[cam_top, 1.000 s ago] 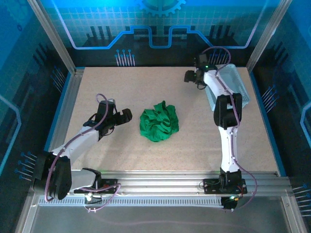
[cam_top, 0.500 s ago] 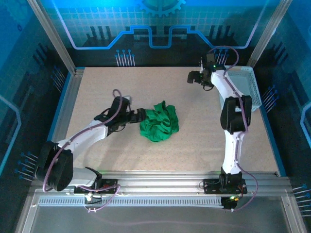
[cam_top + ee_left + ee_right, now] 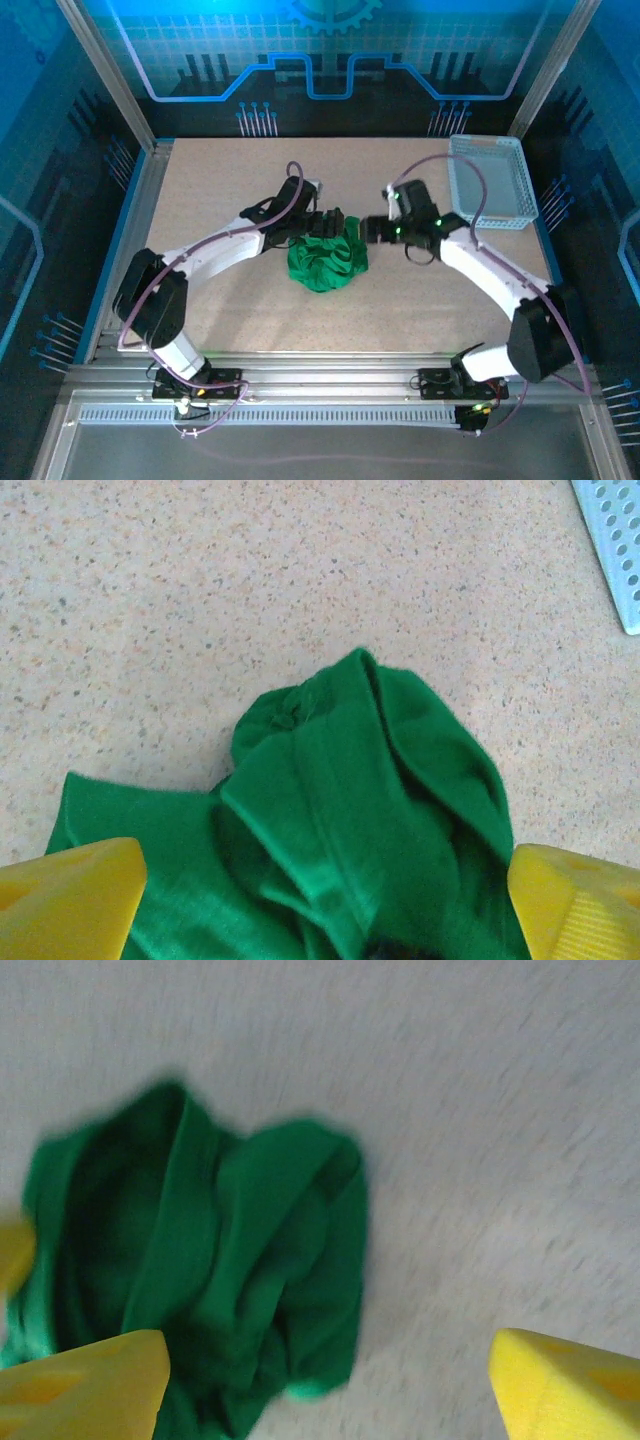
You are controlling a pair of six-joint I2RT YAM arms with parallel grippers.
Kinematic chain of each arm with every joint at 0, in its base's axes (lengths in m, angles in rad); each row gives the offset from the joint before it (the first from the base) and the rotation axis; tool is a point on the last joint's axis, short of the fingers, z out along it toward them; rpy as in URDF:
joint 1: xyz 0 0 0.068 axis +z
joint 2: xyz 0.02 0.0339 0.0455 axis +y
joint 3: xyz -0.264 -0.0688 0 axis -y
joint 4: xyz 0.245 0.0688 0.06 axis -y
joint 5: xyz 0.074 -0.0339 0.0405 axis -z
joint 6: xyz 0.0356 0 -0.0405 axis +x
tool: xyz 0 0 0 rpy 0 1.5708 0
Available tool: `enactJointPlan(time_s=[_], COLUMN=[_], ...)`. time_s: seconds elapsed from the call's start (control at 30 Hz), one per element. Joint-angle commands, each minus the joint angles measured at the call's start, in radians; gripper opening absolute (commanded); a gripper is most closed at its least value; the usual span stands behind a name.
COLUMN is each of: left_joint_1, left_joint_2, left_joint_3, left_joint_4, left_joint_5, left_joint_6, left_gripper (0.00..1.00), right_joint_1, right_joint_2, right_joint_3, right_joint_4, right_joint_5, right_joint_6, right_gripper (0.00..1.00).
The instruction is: Fold the inside-out t-shirt
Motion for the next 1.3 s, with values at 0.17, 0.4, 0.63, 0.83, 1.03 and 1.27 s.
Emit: enactJointPlan(time_s=[0.17, 0.4, 0.63, 0.83, 1.03, 1.27], left_joint_1=[0.002, 0.002, 0.029, 0.065, 0.046, 0.027], left_joint_2=[0.152, 0.221, 0.135, -0.152, -0.493, -0.527], left_joint_3=[0.169, 0.245, 0.257, 0.294, 0.299, 0.224], left_joint_4=[-0.079, -0.131, -0.19, -0.215, -0.072, -0.105], left_joint_5=[0.036, 0.039, -0.039, -0.186, -0.209, -0.232], left_joint_6=[-0.025, -0.031, -0.033, -0.032, -0.075, -0.086], left_gripper=[0.83, 0.47, 0.0, 0.0, 0.0, 0.0], right_joint_1=[0.241, 0.266, 0.278, 0.218, 0.206, 0.184], right_joint_2=[-0.105, 0.036, -0.052, -0.26, -0.318, -0.262], right_joint_3=[-0.196, -0.137, -0.056, 0.183, 0.518, 0.523], right_joint_4=[0.223, 0.255, 0.103, -0.134, -0.213, -0.221], right_joint_5=[0.058, 0.082, 0.306, 0.455, 0.337, 0.295], right_joint_6=[0.034, 0.038, -0.047, -0.215, -0.338, -0.318], right_gripper=[0.82, 0.55, 0.04, 0.0, 0.0, 0.0])
